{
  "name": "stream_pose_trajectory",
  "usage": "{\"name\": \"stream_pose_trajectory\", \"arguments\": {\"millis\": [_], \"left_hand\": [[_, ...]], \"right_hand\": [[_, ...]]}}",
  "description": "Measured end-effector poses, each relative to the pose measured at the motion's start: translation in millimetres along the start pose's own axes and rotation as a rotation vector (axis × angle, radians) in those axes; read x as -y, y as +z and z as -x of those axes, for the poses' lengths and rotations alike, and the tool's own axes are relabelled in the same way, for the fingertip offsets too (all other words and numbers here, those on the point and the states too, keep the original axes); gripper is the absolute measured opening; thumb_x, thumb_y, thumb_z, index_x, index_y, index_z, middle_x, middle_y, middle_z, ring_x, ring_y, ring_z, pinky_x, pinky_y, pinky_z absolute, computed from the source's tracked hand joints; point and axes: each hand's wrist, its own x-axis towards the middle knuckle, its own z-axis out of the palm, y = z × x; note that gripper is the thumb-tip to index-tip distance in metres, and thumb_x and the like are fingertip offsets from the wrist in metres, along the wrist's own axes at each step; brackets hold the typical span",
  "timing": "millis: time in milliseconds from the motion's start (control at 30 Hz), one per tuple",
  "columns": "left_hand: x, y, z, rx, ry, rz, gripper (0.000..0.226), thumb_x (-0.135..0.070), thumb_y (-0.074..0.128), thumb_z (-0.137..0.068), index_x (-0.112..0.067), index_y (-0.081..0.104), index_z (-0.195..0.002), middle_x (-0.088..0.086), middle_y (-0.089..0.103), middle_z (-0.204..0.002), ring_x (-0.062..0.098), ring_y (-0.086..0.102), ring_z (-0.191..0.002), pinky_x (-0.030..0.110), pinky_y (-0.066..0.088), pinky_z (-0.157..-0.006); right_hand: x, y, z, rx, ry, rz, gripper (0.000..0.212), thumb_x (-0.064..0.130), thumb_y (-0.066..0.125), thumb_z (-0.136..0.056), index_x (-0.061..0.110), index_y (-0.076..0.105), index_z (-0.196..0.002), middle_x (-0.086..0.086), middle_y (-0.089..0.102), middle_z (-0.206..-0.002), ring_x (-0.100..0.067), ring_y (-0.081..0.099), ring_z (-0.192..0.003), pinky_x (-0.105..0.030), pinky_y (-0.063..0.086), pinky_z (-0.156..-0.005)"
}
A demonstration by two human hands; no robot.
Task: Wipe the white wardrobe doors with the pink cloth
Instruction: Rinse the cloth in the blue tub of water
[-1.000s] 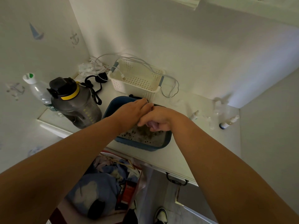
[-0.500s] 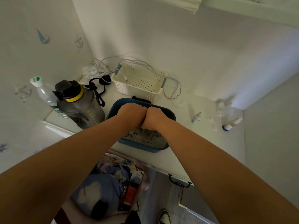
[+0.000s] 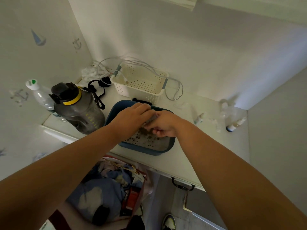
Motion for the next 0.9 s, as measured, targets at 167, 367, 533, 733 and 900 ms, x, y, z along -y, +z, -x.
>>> {"name": "stream_pose_trajectory", "arguments": {"millis": [167, 367, 533, 733, 900], "left_hand": [[5, -1, -2, 0.022, 0.115, -0.051, 0.066, 0.003, 0.062, -0.079, 0.0, 0.047, -0.142, 0.022, 0.048, -0.145, 0.039, 0.045, -0.134, 0.045, 0.042, -0.11], [8, 0, -10, 0.006, 0.182, -0.092, 0.07, -0.007, 0.072, -0.08, -0.001, 0.038, -0.142, 0.021, 0.051, -0.133, 0.037, 0.05, -0.118, 0.047, 0.05, -0.1], [8, -3, -18, -0.081, 0.178, -0.08, 0.062, -0.003, 0.08, -0.071, 0.0, 0.049, -0.123, 0.015, 0.05, -0.113, 0.032, 0.057, -0.094, 0.043, 0.056, -0.079], [0, -6, -21, 0.202, -0.124, -0.008, 0.04, -0.015, 0.06, -0.095, -0.005, 0.047, -0.131, 0.012, 0.054, -0.129, 0.027, 0.056, -0.113, 0.028, 0.037, -0.081], [-6, -10, -31, 0.372, -0.216, -0.247, 0.028, -0.023, 0.053, -0.099, -0.017, 0.046, -0.125, 0.001, 0.061, -0.121, 0.02, 0.063, -0.104, 0.028, 0.042, -0.073]], "right_hand": [[4, -5, 1, 0.165, 0.015, -0.074, 0.029, 0.0, 0.058, -0.096, 0.015, 0.05, -0.073, 0.001, 0.044, -0.059, -0.005, 0.029, -0.045, -0.016, 0.018, -0.041], [8, 0, 1, -0.042, -0.033, 0.031, 0.033, 0.0, 0.068, -0.083, 0.018, 0.05, -0.062, -0.001, 0.044, -0.057, -0.008, 0.033, -0.044, -0.018, 0.024, -0.038], [13, 5, 2, -0.067, -0.043, 0.191, 0.03, 0.006, 0.076, -0.079, 0.02, 0.053, -0.065, 0.001, 0.042, -0.055, -0.01, 0.033, -0.046, -0.023, 0.027, -0.043], [19, 14, -2, -0.149, -0.039, 0.492, 0.025, 0.019, 0.079, -0.081, 0.018, 0.057, -0.069, -0.002, 0.047, -0.057, -0.013, 0.041, -0.045, -0.022, 0.038, -0.046], [21, 23, -11, -0.227, -0.089, 0.86, 0.01, 0.022, 0.07, -0.089, 0.015, 0.065, -0.084, 0.0, 0.051, -0.071, -0.016, 0.051, -0.068, -0.028, 0.043, -0.061]]}}
